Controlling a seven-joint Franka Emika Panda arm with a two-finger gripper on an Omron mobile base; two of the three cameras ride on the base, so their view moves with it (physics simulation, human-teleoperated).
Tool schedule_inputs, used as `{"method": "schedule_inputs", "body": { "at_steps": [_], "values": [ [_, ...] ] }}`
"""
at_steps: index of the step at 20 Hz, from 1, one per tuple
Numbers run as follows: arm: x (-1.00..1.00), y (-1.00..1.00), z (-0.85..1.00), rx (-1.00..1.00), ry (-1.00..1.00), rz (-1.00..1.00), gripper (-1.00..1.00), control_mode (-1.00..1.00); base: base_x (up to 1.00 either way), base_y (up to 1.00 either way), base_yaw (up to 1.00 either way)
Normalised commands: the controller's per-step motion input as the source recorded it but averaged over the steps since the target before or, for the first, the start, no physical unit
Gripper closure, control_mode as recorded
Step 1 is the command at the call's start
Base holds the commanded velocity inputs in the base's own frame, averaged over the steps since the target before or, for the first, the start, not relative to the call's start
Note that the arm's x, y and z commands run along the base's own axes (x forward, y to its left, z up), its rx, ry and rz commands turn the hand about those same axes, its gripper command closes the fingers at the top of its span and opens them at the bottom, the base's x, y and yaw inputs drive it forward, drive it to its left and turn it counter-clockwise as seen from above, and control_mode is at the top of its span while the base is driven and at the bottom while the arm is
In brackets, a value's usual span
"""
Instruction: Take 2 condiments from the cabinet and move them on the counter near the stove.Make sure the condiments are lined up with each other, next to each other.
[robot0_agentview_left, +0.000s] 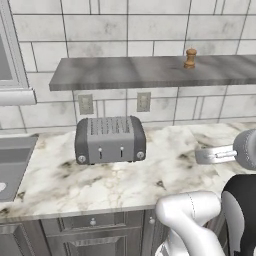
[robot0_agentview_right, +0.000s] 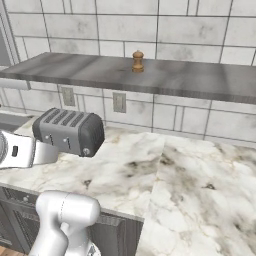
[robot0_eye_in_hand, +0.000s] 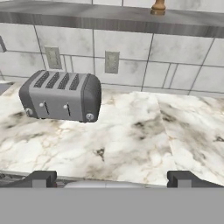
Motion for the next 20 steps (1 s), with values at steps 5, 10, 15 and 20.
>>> {"method": "schedule_inputs", "body": {
  "at_steps": [5, 10, 15, 20],
  "values": [
    [-0.02, -0.09, 0.03, 0.00, -0.06, 0.01, -1.00, -1.00, 0.00, -0.02, 0.00],
    [-0.14, -0.03, 0.24, 0.00, -0.09, 0.03, -1.00, -1.00, 0.00, 0.00, 0.00],
    [-0.14, 0.00, 0.41, -0.03, -0.11, 0.05, -1.00, -1.00, 0.00, 0.00, 0.00],
    [-0.09, 0.00, 0.53, 0.00, -0.02, 0.00, -1.00, -1.00, 0.00, 0.00, 0.00]
  ]
}}
